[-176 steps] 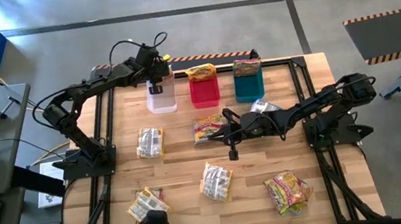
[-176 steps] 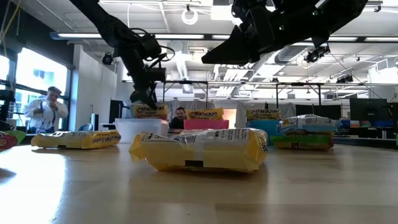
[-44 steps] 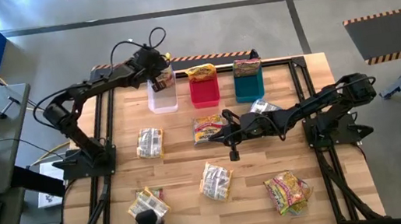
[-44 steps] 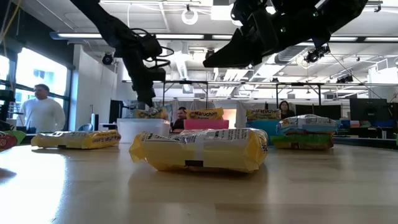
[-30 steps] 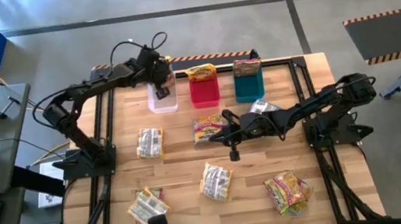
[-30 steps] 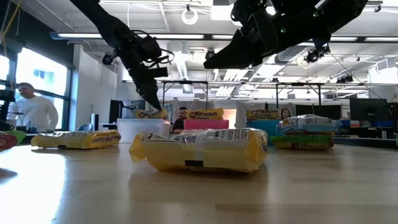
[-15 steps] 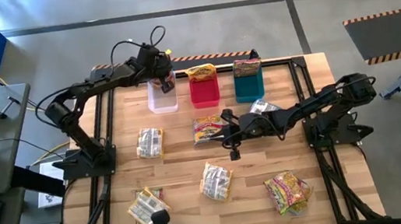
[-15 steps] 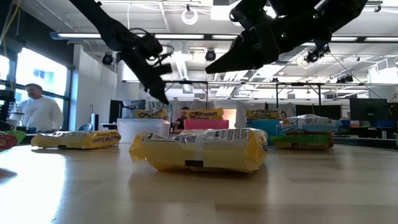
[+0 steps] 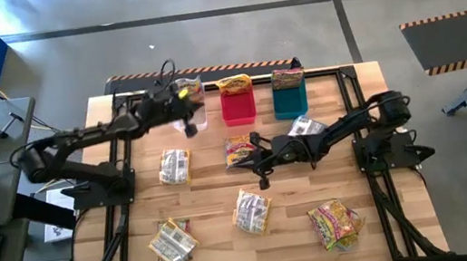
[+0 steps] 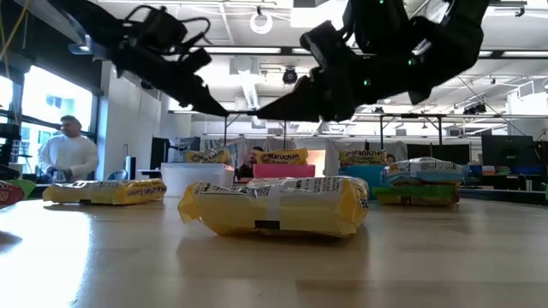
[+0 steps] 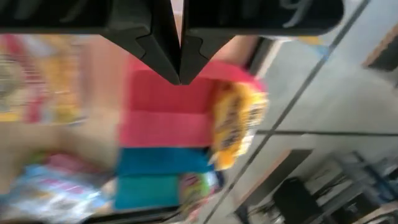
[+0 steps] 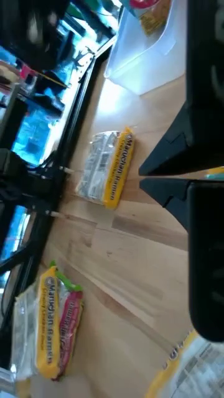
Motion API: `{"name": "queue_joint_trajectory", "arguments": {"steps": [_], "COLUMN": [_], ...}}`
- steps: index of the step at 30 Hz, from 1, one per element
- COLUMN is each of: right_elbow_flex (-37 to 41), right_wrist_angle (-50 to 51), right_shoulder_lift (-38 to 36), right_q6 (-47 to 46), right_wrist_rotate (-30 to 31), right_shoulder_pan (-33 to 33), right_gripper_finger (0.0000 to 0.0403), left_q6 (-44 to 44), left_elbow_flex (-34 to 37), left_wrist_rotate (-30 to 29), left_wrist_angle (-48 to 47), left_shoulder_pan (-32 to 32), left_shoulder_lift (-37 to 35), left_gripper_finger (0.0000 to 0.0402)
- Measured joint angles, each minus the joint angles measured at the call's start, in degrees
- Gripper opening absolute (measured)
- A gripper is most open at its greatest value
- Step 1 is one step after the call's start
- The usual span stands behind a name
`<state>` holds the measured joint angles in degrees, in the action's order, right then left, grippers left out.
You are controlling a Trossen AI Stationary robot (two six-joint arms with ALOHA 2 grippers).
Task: Sort Maruchan noodles
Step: Put the yellow noodle pack into the red bin
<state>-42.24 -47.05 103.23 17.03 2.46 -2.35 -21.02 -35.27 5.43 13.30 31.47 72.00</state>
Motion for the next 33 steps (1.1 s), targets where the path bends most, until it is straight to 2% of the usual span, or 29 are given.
{"name": "queue_joint_trajectory", "arguments": {"steps": [5,11,14,21,28,33], "right_elbow_flex": [0.0,0.0,0.0,0.0,0.0,0.0], "right_wrist_angle": [-3.8,-4.6,-3.0,-1.7,-0.3,0.8], "right_shoulder_lift": [2.1,2.1,2.1,2.1,2.1,2.1], "right_q6": [-0.3,0.0,0.0,0.0,0.6,-0.4], "right_wrist_rotate": [0.0,-0.1,0.5,0.7,0.7,0.7], "right_shoulder_pan": [0.1,-1.7,-2.3,-3.3,-3.3,-3.3], "right_gripper_finger": [0.0000,0.0000,0.0000,0.0000,0.0000,0.0000], "left_q6": [4.5,7.3,9.0,11.4,21.8,31.4], "left_elbow_flex": [8.4,17.3,19.7,21.0,20.5,13.0], "left_wrist_rotate": [-0.2,-4.2,-7.5,-21.2,-30.0,-36.2], "left_wrist_angle": [9.7,26.9,28.6,20.8,13.1,-3.1], "left_shoulder_pan": [-8.2,-16.9,-20.9,-31.9,-44.9,-53.9], "left_shoulder_lift": [-4.3,-4.1,-4.0,-4.0,-4.0,-4.0], "left_gripper_finger": [0.0000,0.0000,0.0000,0.0000,0.0000,0.0000]}}
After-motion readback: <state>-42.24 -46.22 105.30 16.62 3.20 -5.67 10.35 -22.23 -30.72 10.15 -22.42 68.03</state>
